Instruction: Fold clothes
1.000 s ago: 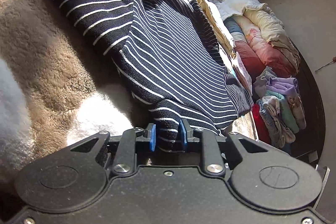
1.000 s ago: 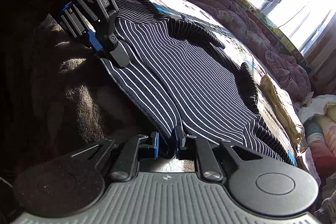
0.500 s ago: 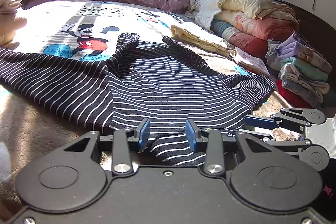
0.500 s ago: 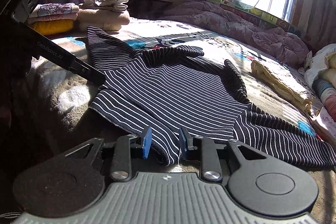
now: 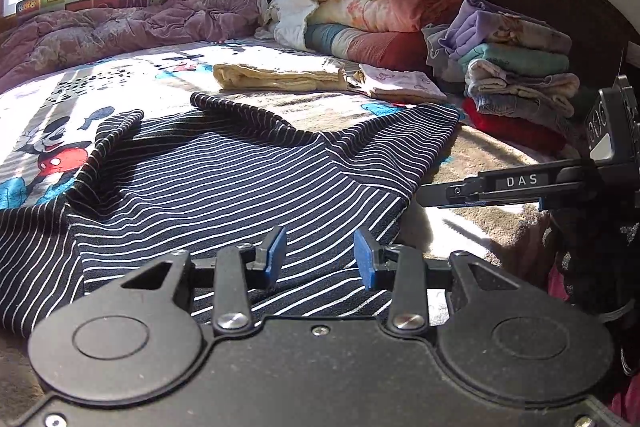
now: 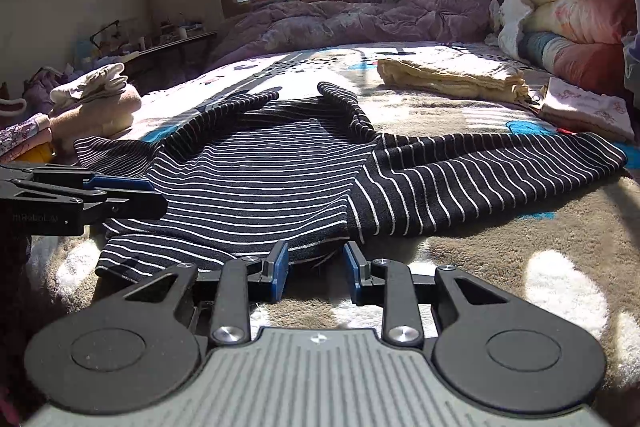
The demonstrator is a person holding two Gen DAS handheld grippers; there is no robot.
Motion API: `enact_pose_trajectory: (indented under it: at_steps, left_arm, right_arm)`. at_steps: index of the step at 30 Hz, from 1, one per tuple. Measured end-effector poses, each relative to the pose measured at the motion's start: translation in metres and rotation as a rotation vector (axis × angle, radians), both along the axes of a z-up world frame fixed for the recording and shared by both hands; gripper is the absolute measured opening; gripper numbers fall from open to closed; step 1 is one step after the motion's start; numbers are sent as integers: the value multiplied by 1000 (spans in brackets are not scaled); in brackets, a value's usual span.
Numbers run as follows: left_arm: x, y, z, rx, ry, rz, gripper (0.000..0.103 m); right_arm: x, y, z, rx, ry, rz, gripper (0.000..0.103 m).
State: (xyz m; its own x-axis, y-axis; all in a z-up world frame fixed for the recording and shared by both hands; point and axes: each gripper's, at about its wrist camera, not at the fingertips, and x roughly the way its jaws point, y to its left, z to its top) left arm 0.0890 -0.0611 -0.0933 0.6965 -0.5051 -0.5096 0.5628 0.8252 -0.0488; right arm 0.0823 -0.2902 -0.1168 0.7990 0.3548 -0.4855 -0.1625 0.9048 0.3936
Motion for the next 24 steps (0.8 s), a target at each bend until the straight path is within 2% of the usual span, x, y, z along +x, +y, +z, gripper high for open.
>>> enact_pose_trajectory:
  at_steps: [2,3,4,9,11,14,15,17,18,19,22,24]
  left_arm:
    - [-1,-20,-1,25,-36,-54,36]
    - [-1,-31,-3,45,-50,-79,37]
    - [-2,-43,-5,86,-76,-96,37]
    - [-2,-86,-25,289,-177,-143,39]
    - [1,-90,-31,326,-171,-149,39]
    - [6,-94,-39,368,-158,-157,39]
    - [8,-94,-40,368,-148,-159,39]
    - [12,-93,-42,367,-129,-161,39]
    - [13,-91,-42,362,-118,-162,39]
    - [14,-89,-42,353,-102,-163,39]
    - [19,-85,-41,334,-69,-172,39]
    - [22,-83,-41,324,-51,-179,39]
  right_arm:
    - [10,-37,-11,177,50,-139,42]
    - [16,-57,-18,259,72,-221,50]
    - [20,-72,-22,297,79,-275,52]
    - [44,-122,-39,473,92,-428,56]
    - [59,-136,-46,525,96,-465,56]
    - [75,-143,-49,525,86,-504,55]
    - [81,-145,-50,523,83,-516,50]
    - [89,-148,-54,511,80,-526,33]
    - [91,-151,-57,507,84,-531,13]
    - [90,-156,-58,521,78,-536,4]
    - [89,-170,-55,522,56,-550,4]
    - [97,-176,-57,519,84,-537,4]
